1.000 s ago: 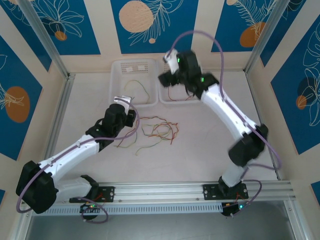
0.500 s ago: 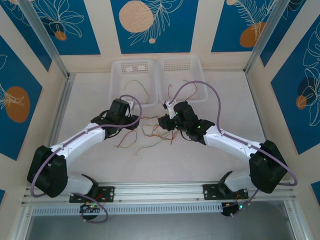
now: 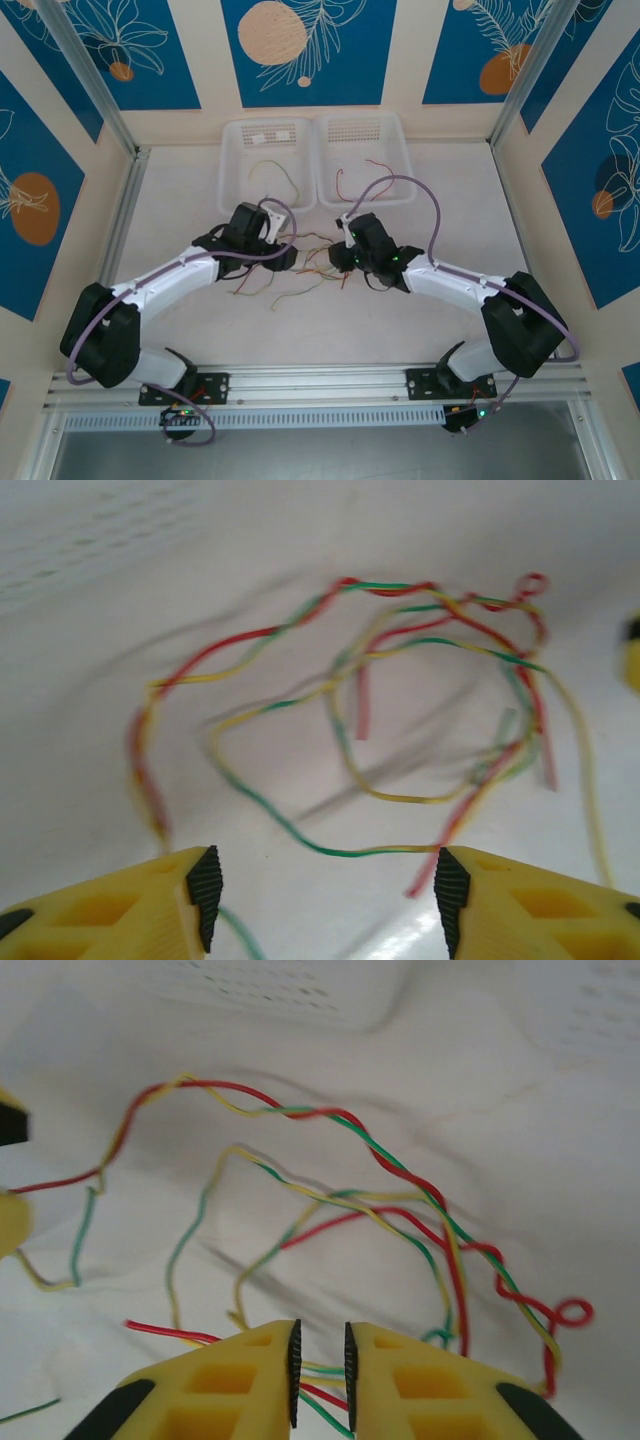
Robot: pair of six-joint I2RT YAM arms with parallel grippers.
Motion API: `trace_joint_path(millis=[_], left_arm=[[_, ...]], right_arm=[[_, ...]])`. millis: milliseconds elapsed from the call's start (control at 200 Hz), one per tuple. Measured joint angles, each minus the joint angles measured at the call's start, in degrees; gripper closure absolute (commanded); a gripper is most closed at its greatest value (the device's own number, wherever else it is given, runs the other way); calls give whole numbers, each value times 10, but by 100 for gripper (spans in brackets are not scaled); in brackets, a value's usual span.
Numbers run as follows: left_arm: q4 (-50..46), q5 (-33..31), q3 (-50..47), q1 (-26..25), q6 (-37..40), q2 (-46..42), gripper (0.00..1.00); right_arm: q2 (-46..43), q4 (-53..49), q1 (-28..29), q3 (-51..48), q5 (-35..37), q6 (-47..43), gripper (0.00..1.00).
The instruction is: Untangle the cables
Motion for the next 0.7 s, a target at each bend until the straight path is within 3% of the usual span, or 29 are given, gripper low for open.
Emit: trace_joint_path(millis=[200, 395, 640, 700], left_arm=[[18, 68, 3, -48, 61, 18, 15], [9, 71, 43, -98, 113, 92, 9], [9, 30, 97, -139, 149, 172, 25], [9, 19, 98, -142, 152, 183, 36]], right_arm=[[-37, 19, -27, -59, 44, 48, 79], [-101, 39, -30, -99, 100, 74, 79], [-153, 54, -38, -120, 134, 84, 78], [-160, 56, -38, -123, 136, 87, 78]])
